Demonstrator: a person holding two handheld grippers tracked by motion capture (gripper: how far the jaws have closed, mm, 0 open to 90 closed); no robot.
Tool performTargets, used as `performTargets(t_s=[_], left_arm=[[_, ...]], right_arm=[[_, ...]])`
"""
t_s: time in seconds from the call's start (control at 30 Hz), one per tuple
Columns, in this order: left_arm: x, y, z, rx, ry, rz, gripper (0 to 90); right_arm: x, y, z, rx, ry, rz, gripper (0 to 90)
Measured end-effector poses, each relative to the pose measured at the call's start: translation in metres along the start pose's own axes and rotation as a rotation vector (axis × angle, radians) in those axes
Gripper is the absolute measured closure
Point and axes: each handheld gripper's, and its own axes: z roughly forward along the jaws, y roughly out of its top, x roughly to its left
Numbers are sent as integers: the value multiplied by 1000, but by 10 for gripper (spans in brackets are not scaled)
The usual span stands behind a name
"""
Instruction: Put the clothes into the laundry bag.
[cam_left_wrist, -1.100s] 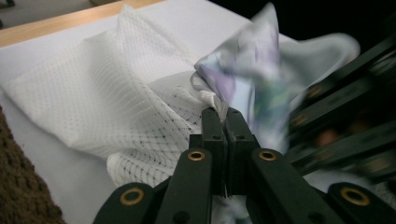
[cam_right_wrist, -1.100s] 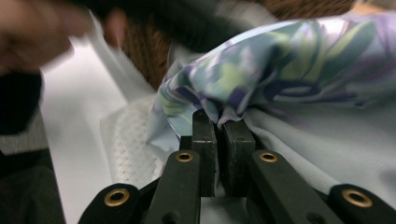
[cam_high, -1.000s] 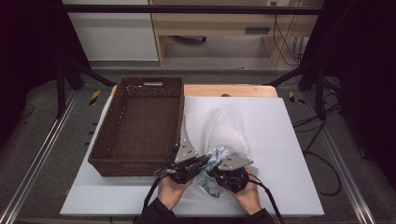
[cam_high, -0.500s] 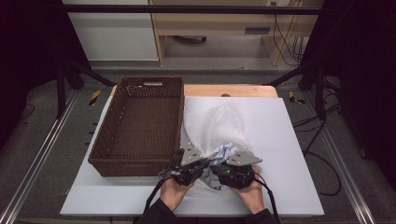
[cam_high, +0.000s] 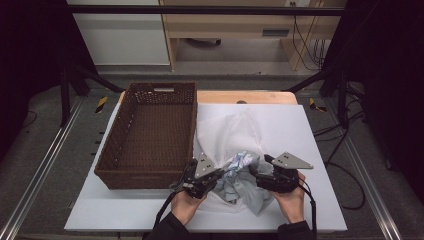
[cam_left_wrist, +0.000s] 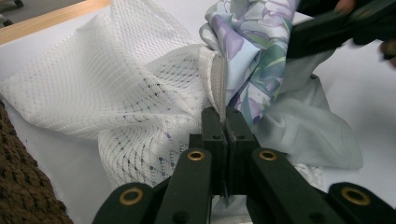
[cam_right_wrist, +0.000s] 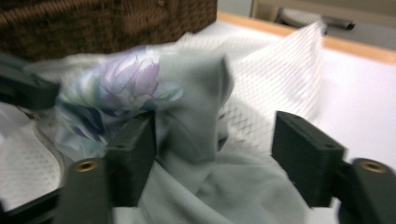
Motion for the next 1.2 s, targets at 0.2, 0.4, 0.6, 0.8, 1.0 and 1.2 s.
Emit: performTargets(t_s=[0.2,0.4,0.6,0.8,1.0,1.2], left_arm=[[2,1,-2,-3,-7,-18,877],[5,5,-11,-47,-16,-54,878],[-9,13,-24,-89,-41,-18,879],[-14,11,-20,-60,-50,-2,878],[-10,4,-7,-17,-25,-3,877],[-1,-2,0,0,-2,-19,874]], right_arm=[[15,-3,9,-6,114,-75,831],[45,3,13,43,284,-171,862],[71,-9,52,157,202,-197,855],[54,-13,60,52,-68,-36,828],[52,-11,49,48,-18,-51,618],[44,-5,11,43,50,-65,362]])
